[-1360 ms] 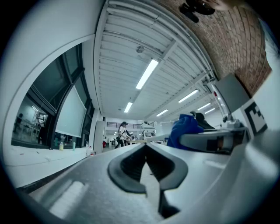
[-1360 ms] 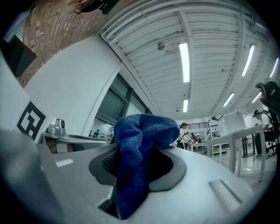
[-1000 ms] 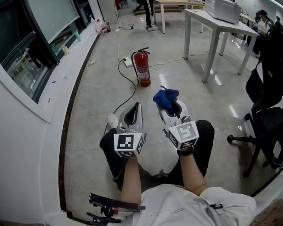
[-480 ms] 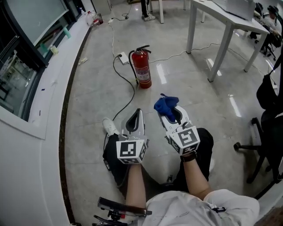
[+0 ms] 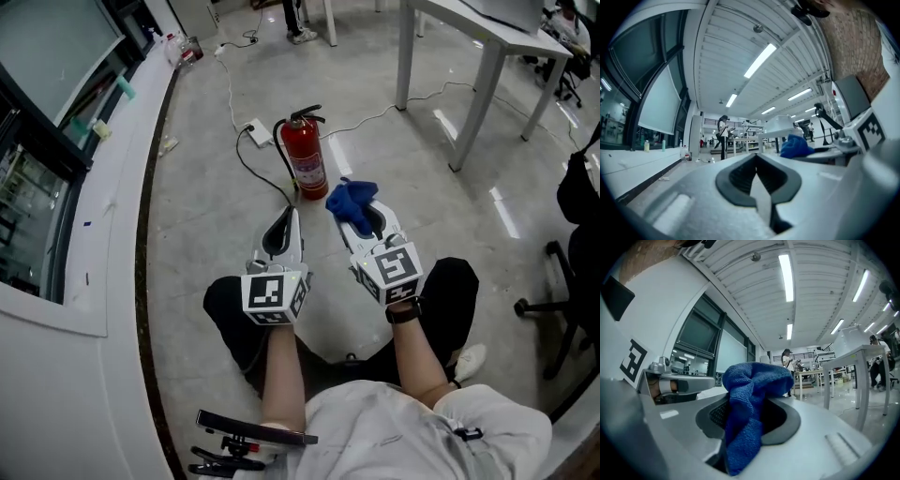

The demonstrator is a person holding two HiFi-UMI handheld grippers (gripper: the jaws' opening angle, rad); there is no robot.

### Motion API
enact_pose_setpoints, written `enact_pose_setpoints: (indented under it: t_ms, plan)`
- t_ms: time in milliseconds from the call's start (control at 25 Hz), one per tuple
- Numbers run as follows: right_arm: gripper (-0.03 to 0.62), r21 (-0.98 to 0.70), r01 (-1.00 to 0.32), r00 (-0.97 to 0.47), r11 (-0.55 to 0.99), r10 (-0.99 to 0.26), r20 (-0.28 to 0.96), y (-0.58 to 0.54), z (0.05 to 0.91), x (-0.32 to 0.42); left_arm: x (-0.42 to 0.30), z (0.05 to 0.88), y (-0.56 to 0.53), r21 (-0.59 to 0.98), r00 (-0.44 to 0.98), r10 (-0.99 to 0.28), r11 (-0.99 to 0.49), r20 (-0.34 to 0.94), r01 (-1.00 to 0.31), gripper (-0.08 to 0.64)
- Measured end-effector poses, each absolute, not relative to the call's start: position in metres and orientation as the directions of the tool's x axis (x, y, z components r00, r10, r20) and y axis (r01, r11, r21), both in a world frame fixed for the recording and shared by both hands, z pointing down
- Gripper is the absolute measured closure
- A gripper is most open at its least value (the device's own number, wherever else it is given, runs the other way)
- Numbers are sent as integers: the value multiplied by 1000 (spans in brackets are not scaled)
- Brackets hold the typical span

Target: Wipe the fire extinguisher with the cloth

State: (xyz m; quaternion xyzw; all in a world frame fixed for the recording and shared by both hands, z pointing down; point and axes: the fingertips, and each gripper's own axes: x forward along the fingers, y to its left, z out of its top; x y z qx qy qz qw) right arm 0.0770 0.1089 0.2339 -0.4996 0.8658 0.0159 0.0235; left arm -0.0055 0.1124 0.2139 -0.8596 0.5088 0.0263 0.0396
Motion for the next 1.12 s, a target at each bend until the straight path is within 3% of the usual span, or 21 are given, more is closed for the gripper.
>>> enact_pose_setpoints:
  t_ms: [320, 680, 1120]
  plan:
    - [463, 15, -904, -427, 427, -903, -51, 20, 221, 52, -34, 201, 31, -99, 530, -841, -521, -108, -848, 558]
    - [454, -19, -921, -388, 388, -916, 104, -69, 284, 58, -61, 215, -59, -65, 480, -871, -476, -106, -877, 558]
    - [453, 401, -828, -273, 392, -906, 323, -232, 369, -36, -110, 257, -166, -5, 436, -894, -438, -99, -899, 558]
